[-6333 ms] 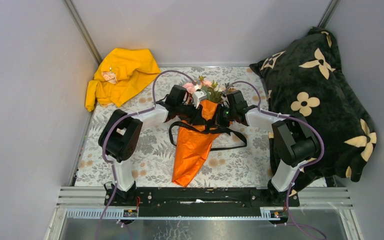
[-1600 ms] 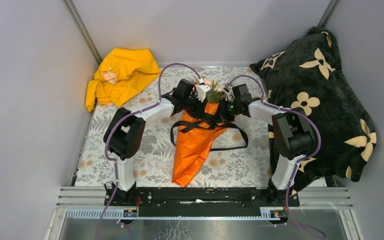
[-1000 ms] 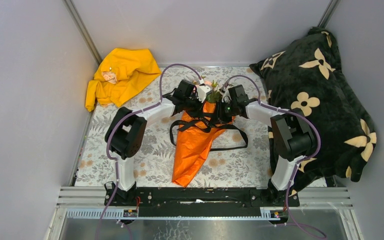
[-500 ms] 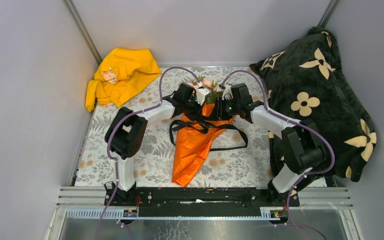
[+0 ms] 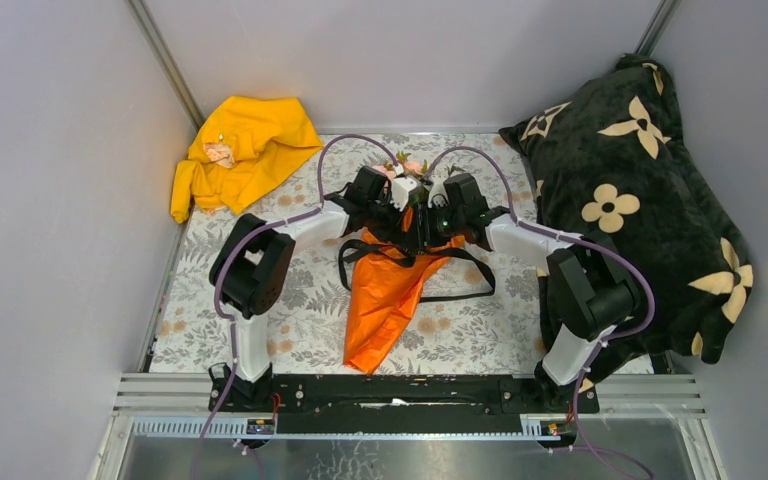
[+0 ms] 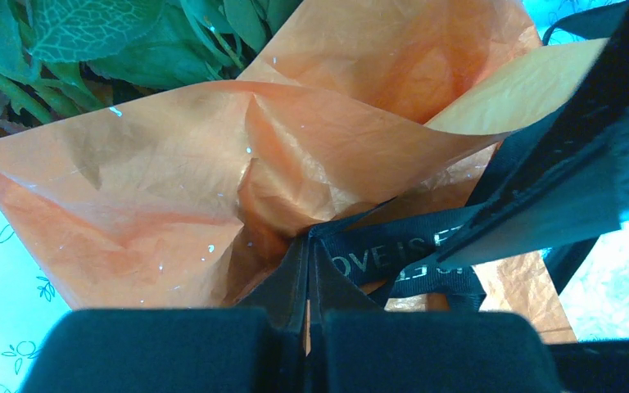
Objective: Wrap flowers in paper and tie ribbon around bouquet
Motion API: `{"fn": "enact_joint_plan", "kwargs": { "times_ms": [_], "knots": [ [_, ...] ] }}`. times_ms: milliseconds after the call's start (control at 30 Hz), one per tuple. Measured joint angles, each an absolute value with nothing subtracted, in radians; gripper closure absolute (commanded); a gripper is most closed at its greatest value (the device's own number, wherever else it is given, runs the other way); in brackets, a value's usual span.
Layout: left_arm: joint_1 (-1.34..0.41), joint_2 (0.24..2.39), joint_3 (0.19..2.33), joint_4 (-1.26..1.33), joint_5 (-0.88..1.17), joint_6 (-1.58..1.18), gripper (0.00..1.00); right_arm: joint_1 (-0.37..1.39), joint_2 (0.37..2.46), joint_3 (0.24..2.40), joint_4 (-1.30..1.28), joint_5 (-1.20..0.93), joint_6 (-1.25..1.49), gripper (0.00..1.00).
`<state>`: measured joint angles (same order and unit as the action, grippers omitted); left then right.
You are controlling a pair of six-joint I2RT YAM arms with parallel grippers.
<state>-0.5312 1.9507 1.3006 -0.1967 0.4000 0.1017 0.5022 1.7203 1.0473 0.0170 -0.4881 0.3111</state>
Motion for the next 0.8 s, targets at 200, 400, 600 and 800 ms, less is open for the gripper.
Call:
{"fn": "enact_joint_plan", "kwargs": {
  "times_ms": [200, 400, 600, 800],
  "knots": [
    [-0.531, 1.951, 1.296, -0.196, 0.399, 0.101, 1.00, 0.508, 1.762, 1.053, 0.022, -0.480, 0.302, 0.58],
    [-0.531, 1.951, 1.295, -0.195, 0.400, 0.099, 1.00, 0.509, 1.763, 1.048, 0.039, -0.482, 0.299, 0.62],
    [-0.527, 1.951, 1.295, -0.196, 0.401, 0.099, 1.00, 0.509, 1.763, 1.020, 0.089, -0.480, 0.299, 0.62],
    [-0.517, 1.951, 1.294, -0.194, 0.416, 0.073, 1.00, 0.516, 1.731, 0.944, 0.112, -0.479, 0.292, 0.62]
  ]
}}
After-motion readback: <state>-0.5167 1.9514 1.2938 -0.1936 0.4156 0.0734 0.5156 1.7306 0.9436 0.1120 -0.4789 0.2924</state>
